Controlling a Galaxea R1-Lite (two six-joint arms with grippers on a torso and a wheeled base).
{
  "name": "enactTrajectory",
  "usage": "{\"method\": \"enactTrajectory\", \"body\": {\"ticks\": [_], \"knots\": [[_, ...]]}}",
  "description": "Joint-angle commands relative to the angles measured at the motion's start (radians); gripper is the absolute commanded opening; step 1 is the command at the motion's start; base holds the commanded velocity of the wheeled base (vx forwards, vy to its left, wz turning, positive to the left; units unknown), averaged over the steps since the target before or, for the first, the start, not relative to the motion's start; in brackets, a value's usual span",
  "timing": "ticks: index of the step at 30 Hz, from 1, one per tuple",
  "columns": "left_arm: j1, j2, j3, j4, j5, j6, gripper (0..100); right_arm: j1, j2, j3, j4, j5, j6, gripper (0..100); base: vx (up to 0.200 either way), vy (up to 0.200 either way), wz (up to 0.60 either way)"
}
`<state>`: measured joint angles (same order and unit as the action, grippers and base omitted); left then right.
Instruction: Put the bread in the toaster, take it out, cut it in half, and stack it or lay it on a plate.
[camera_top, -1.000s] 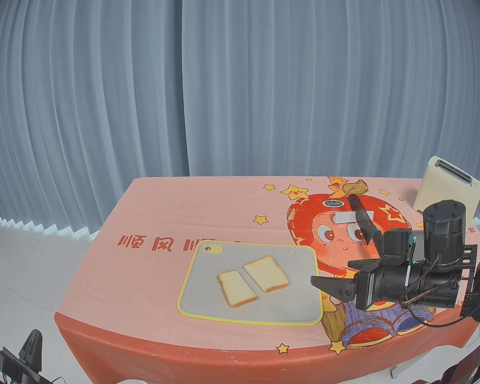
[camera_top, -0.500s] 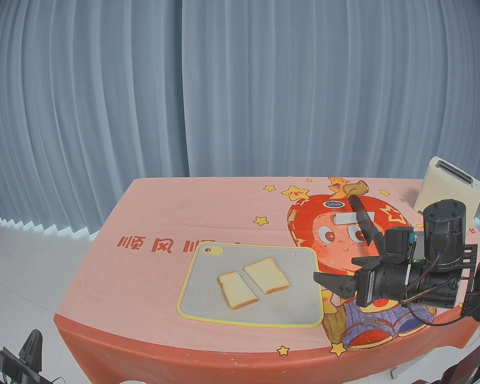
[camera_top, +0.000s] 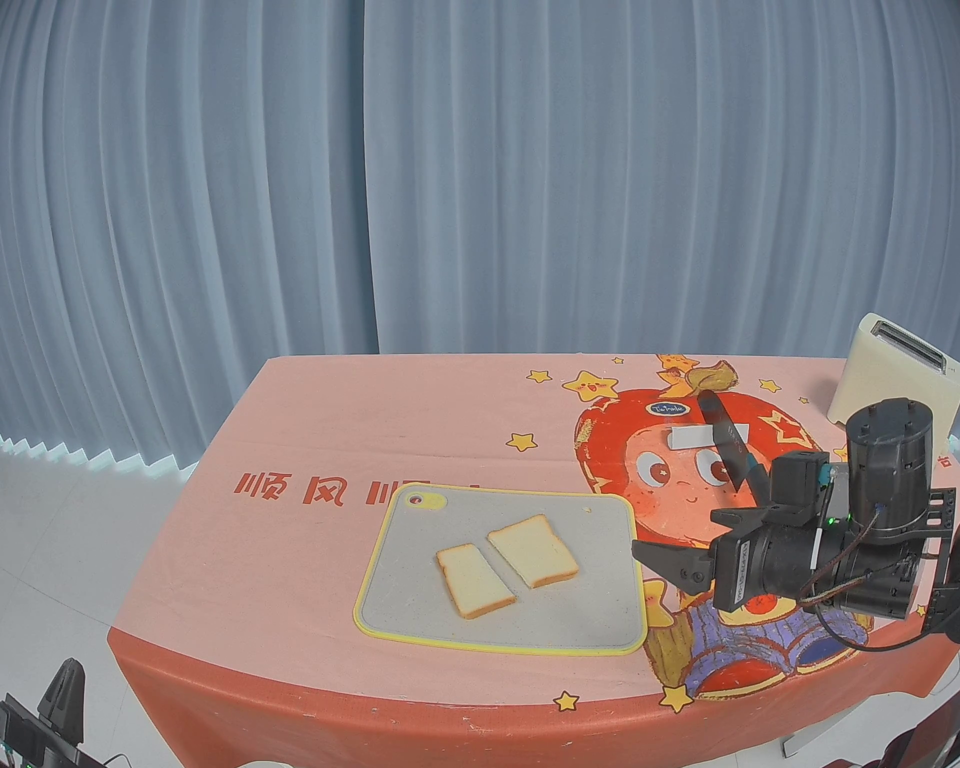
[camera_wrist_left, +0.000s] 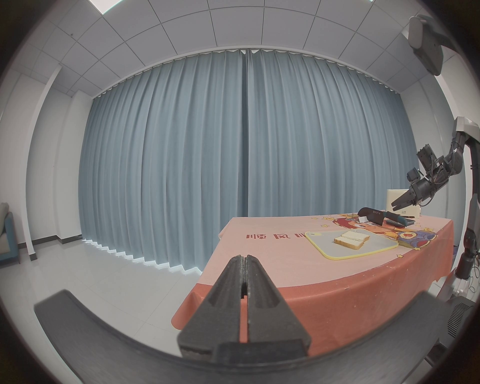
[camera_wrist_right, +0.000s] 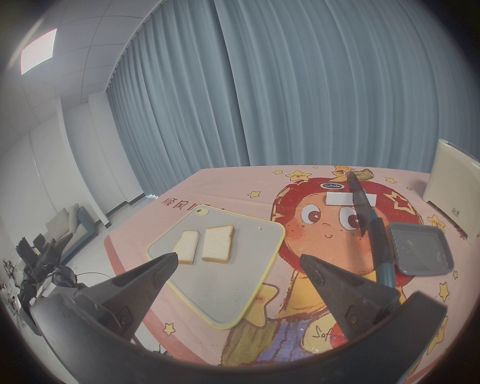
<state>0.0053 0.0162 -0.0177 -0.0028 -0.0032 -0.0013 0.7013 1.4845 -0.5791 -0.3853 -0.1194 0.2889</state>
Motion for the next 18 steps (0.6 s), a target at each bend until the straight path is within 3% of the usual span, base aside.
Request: {"method": "enactTrajectory", "body": {"ticks": [1, 7, 18], "knots": [[0.001, -0.005, 0.018, 0.000, 0.000, 0.000, 0, 0.000, 0.007, -0.001, -0.009, -0.017, -0.014, 100, 0.000, 0.000, 0.00], [0.001, -0.005, 0.018, 0.000, 0.000, 0.000, 0, -0.011, 0.007, -0.005, -0.007, -0.054, -0.034, 100, 0.000, 0.000, 0.00], [0.001, -0.005, 0.018, 0.000, 0.000, 0.000, 0, -0.013, 0.043, -0.053, 0.002, -0.060, -0.033, 100, 0.000, 0.000, 0.00]]}}
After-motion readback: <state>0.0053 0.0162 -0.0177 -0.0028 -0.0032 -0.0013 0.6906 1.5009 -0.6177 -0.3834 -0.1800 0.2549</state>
